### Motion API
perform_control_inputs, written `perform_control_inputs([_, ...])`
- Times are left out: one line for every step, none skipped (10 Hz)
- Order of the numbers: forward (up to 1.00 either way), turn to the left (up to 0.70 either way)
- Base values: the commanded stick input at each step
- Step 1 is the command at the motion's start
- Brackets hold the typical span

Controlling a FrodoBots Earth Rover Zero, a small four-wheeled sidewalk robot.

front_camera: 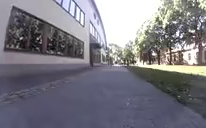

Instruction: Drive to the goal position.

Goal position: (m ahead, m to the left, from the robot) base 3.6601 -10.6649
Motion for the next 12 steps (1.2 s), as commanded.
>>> perform_control_inputs([0.45,0.00])
perform_control_inputs([0.45,0.00])
perform_control_inputs([0.45,0.00])
perform_control_inputs([0.45,0.00])
perform_control_inputs([0.45,0.00])
perform_control_inputs([0.45,0.00])
perform_control_inputs([0.45,0.00])
perform_control_inputs([0.45,0.00])
perform_control_inputs([0.45,0.00])
perform_control_inputs([0.45,0.00])
perform_control_inputs([0.45,0.00])
perform_control_inputs([0.45,0.00])
